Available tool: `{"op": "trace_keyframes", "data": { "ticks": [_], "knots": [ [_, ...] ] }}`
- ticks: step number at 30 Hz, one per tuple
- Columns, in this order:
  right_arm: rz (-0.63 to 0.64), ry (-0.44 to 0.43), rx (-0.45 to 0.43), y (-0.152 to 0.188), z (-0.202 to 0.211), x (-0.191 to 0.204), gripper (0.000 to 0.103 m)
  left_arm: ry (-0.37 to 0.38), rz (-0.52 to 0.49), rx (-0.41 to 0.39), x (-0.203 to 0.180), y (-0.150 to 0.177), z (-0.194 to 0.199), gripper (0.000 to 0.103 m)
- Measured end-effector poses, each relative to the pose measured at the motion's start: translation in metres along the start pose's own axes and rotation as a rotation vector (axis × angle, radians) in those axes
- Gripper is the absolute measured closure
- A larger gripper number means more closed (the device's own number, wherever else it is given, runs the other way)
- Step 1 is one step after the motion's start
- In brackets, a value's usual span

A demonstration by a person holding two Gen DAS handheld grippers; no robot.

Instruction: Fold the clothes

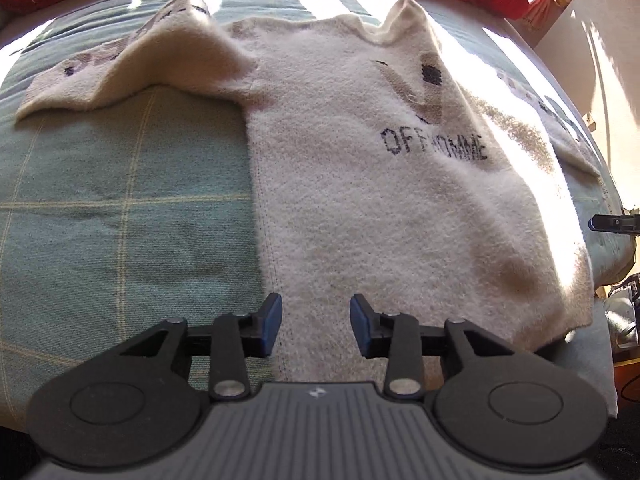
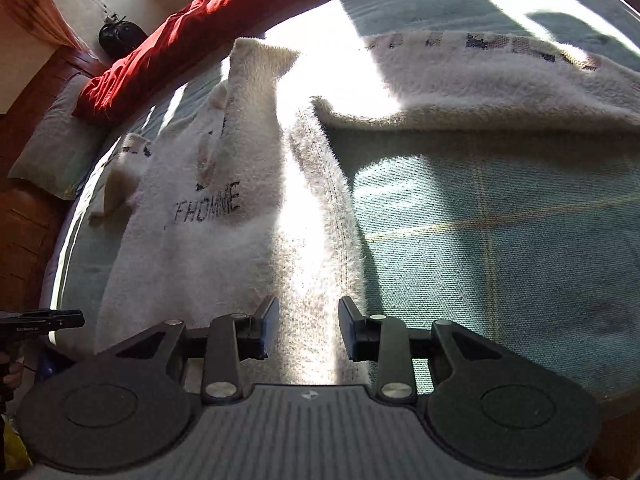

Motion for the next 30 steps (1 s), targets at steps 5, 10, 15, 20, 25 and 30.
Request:
{"op": "trace_keyframes", "data": {
  "ticks": [5, 10, 15, 20, 25, 30],
  "knots": [
    [0.028, -0.048, -0.001, -0.011, -0.022, 0.025, 0.06, 0.016, -0.099, -0.024, -0.047, -0.022, -0.021, 0.062],
    [0.033, -0.051, 0.017, -0.012, -0.044, 0.028, 0.06, 0.033, -0.077, -0.03, -0.068, -0.038, -0.048, 0.062],
    [0.025, -0.047, 0.022, -0.008, -0.046, 0.019, 0.059, -0.01, 0.033, -0.007, -0.043, -0.033, -0.078, 0.059],
    [0.017, -0.043, 0.028, -0.004, -0.048, 0.01, 0.053, 0.007, 0.128, -0.022, -0.028, -0.026, -0.082, 0.052],
    [-0.01, -0.014, -0.03, -0.043, -0.046, -0.02, 0.047, -0.091, 0.029, -0.085, -0.048, -0.038, -0.069, 0.05],
    [-0.041, 0.018, -0.097, -0.088, -0.044, -0.054, 0.04, -0.059, -0.04, -0.135, -0.086, -0.057, -0.063, 0.045]
  ]
}}
Point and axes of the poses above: each gripper's, at about its wrist camera, not at the fingertips, and z roughly against the way its jaws point, x to its left, y to its underside, the point moved 10 cm from there along -z, roughly the way its jaws point, and after that the axes turned 10 degrees about z, right-handed, at the moved point
